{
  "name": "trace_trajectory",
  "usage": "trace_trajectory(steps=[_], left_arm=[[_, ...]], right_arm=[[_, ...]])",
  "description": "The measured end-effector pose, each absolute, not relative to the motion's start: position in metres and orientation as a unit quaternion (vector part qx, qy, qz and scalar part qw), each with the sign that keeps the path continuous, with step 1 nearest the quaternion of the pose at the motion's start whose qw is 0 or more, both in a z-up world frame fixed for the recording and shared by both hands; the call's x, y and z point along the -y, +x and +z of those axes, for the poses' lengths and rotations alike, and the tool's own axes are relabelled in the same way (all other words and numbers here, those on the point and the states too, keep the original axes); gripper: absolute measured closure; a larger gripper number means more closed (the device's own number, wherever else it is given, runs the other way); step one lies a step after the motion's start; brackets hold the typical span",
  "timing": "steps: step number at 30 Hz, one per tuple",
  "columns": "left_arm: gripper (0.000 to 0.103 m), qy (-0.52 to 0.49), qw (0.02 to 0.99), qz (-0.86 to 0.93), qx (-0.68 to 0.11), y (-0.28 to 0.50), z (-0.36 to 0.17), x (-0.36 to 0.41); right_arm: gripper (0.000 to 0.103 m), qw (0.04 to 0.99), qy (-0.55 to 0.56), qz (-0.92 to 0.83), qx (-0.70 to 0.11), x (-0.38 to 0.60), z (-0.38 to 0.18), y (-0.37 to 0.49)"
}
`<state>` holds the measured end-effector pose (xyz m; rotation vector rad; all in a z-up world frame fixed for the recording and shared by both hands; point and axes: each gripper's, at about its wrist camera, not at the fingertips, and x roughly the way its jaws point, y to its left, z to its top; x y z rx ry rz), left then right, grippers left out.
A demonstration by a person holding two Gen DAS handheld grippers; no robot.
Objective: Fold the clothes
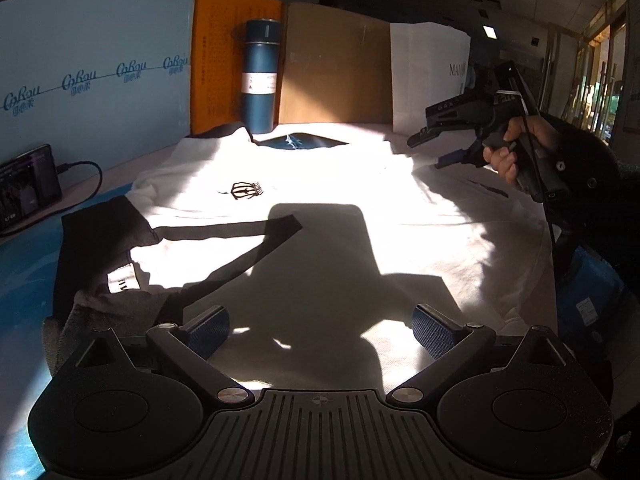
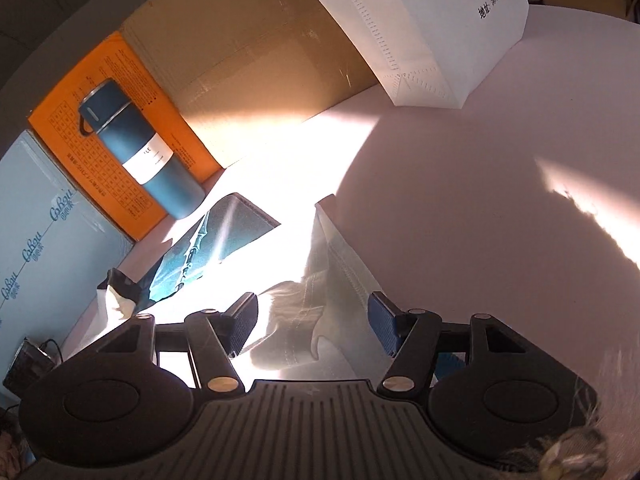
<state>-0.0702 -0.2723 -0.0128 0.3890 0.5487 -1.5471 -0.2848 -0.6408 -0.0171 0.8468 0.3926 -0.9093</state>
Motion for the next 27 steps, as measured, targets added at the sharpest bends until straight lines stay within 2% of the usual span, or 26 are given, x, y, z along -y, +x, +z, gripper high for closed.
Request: trace_trajectory(steps=[1,2,3,5,7,12,16,17,18,19,20,22,24,27], left_arm=[[0.003,0.169,0.664,-0.685,-0.248,-0.069,-0.013,0.273],[0.003,0.167,0.663,-0.686,-0.25,-0.068,-0.013,0.272],[0.003,0.165,0.662,-0.687,-0.252,-0.067,-0.013,0.272],[0.003,0.162,0.661,-0.688,-0.254,-0.067,-0.013,0.272],[0.002,0.16,0.659,-0.689,-0.255,-0.066,-0.013,0.272],[0.002,0.157,0.659,-0.689,-0.259,-0.065,-0.013,0.272],[0.002,0.153,0.659,-0.689,-0.261,-0.063,-0.013,0.272],[0.002,0.152,0.659,-0.689,-0.261,-0.063,-0.013,0.272],[0.002,0.152,0.66,-0.688,-0.261,-0.063,-0.013,0.272],[0.002,0.151,0.66,-0.688,-0.26,-0.063,-0.012,0.271],[0.002,0.151,0.661,-0.688,-0.26,-0.063,-0.012,0.271],[0.002,0.149,0.663,-0.687,-0.259,-0.062,-0.012,0.271],[0.002,0.142,0.665,-0.686,-0.259,-0.06,-0.012,0.27],[0.002,0.127,0.67,-0.684,-0.258,-0.057,-0.01,0.267]], right_arm=[[0.048,0.801,0.39,-0.415,-0.182,0.645,-0.019,-0.28],[0.064,0.807,0.382,-0.41,-0.184,0.647,-0.02,-0.275],[0.086,0.814,0.368,-0.408,-0.189,0.649,-0.02,-0.269],[0.096,0.826,0.337,-0.405,-0.198,0.651,-0.02,-0.259],[0.1,0.831,0.302,-0.42,-0.203,0.654,-0.021,-0.25],[0.1,0.814,0.27,-0.47,-0.208,0.668,-0.029,-0.252],[0.098,0.811,0.237,-0.504,-0.179,0.652,-0.016,-0.275],[0.089,0.82,0.219,-0.504,-0.158,0.639,-0.01,-0.285],[0.062,0.83,0.202,-0.502,-0.138,0.625,-0.003,-0.295],[0.045,0.84,0.185,-0.497,-0.118,0.611,0.002,-0.305],[0.022,0.857,0.159,-0.479,-0.101,0.593,0.006,-0.315],[0.014,0.895,0.097,-0.429,-0.067,0.551,0.013,-0.336],[0.002,0.917,0.061,-0.39,-0.059,0.513,0.012,-0.352],[0.001,0.939,0.056,-0.335,-0.059,0.461,-0.001,-0.37]])
